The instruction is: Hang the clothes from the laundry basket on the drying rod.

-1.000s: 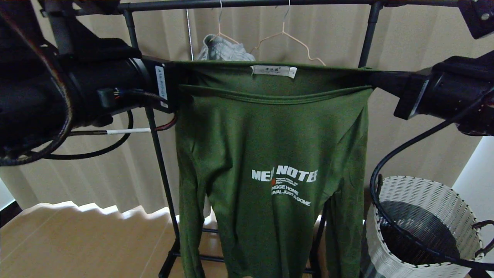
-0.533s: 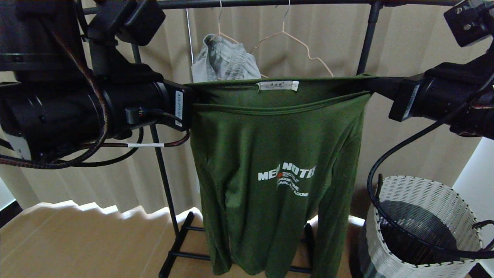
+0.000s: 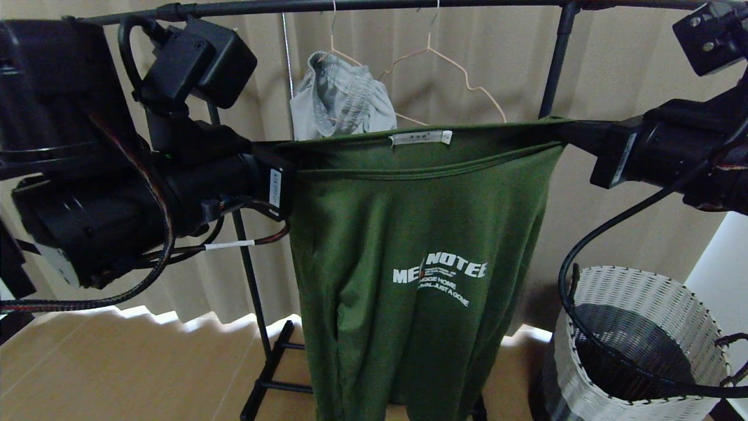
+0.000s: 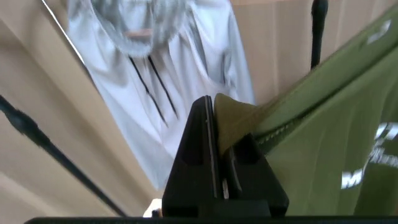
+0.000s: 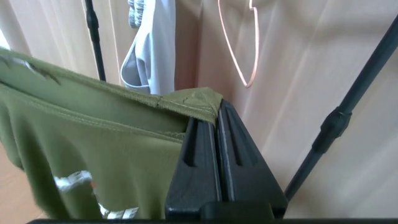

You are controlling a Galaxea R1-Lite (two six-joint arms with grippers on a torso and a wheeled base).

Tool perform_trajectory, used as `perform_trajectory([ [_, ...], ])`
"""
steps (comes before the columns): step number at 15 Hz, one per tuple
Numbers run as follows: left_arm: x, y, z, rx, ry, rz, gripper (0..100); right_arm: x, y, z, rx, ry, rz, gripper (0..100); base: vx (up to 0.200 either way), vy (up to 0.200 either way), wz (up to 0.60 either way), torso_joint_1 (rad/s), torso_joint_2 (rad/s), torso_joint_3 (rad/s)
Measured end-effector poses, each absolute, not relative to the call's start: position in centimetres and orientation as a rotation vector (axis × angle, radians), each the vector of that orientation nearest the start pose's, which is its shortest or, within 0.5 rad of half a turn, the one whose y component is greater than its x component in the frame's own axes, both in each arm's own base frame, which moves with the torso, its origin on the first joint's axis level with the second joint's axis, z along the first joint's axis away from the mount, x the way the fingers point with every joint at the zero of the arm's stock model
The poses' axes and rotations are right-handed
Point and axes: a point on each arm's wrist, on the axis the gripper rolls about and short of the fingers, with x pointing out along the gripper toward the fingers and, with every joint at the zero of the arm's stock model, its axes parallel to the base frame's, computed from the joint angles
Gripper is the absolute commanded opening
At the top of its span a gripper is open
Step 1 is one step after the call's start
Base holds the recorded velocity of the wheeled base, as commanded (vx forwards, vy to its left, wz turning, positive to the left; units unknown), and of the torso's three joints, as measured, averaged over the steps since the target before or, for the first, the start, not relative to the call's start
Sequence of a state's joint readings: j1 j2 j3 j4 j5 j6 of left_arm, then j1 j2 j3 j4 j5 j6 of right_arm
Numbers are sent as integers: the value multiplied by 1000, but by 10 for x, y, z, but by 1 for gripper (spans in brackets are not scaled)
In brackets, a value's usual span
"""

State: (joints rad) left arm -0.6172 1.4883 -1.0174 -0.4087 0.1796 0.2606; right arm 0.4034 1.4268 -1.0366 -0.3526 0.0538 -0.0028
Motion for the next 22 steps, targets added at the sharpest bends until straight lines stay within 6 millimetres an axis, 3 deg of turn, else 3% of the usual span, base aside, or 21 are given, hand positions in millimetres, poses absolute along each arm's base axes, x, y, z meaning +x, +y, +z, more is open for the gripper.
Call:
perform_trajectory([
  [5, 221, -151, 282, 228, 136, -448, 0, 212, 92, 293, -30, 89, 461, 0, 0, 0, 0, 0, 0, 0],
  [9, 241, -163, 285, 103, 173, -419, 0, 184, 82, 292, -28, 101, 557, 0, 0, 0, 0, 0, 0, 0],
  [15, 270, -175, 273, 49, 217, -369, 0, 151, 79, 287, -21, 81, 734, 0, 0, 0, 0, 0, 0, 0],
  [19, 272, -176, 268, 56, 234, -368, 0, 146, 78, 286, -24, 77, 735, 0, 0, 0, 0, 0, 0, 0],
  [22, 267, -173, 264, 64, 252, -372, 0, 154, 77, 284, -37, 84, 700, 0, 0, 0, 0, 0, 0, 0],
])
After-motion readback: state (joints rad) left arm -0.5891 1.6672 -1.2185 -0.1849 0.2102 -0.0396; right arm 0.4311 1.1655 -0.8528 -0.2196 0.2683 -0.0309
